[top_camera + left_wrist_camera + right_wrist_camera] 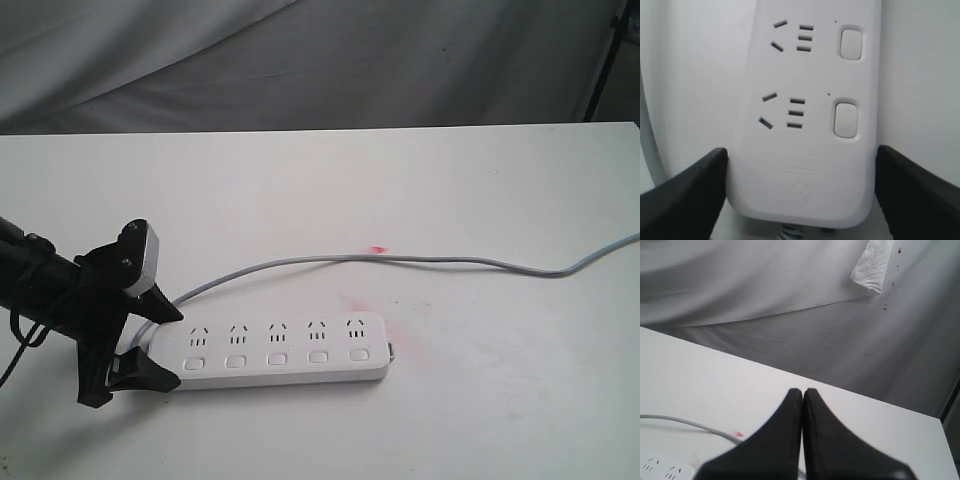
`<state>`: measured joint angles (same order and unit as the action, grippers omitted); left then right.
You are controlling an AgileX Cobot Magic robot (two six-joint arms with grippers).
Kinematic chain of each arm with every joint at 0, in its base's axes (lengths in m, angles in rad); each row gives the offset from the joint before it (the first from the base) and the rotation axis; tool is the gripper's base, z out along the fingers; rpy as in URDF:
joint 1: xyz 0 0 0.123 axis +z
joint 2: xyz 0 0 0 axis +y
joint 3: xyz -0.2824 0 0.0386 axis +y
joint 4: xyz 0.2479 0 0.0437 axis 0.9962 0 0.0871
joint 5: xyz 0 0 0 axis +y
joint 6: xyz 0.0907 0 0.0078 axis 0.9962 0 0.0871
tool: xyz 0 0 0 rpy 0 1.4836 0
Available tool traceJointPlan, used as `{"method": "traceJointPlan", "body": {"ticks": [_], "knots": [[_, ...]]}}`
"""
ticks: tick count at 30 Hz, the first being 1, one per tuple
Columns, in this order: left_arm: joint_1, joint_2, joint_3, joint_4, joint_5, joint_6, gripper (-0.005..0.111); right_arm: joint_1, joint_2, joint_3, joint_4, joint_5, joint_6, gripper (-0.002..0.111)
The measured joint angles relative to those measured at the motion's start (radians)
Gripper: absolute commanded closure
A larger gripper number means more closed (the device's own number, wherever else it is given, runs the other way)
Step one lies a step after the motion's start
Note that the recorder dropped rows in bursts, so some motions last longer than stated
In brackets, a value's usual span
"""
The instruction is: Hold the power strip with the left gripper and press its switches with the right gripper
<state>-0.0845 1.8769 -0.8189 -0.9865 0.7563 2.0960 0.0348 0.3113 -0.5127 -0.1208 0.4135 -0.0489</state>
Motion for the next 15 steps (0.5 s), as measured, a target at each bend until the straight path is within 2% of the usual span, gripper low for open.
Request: {"method": "traceJointPlan", "body": {"ticks": [15], "knots": [[0.000, 0.000, 0.000, 0.000, 0.000, 0.000, 0.059, 0.000, -0.082, 0.192, -0.011, -0.042, 0.025, 0.108]]}}
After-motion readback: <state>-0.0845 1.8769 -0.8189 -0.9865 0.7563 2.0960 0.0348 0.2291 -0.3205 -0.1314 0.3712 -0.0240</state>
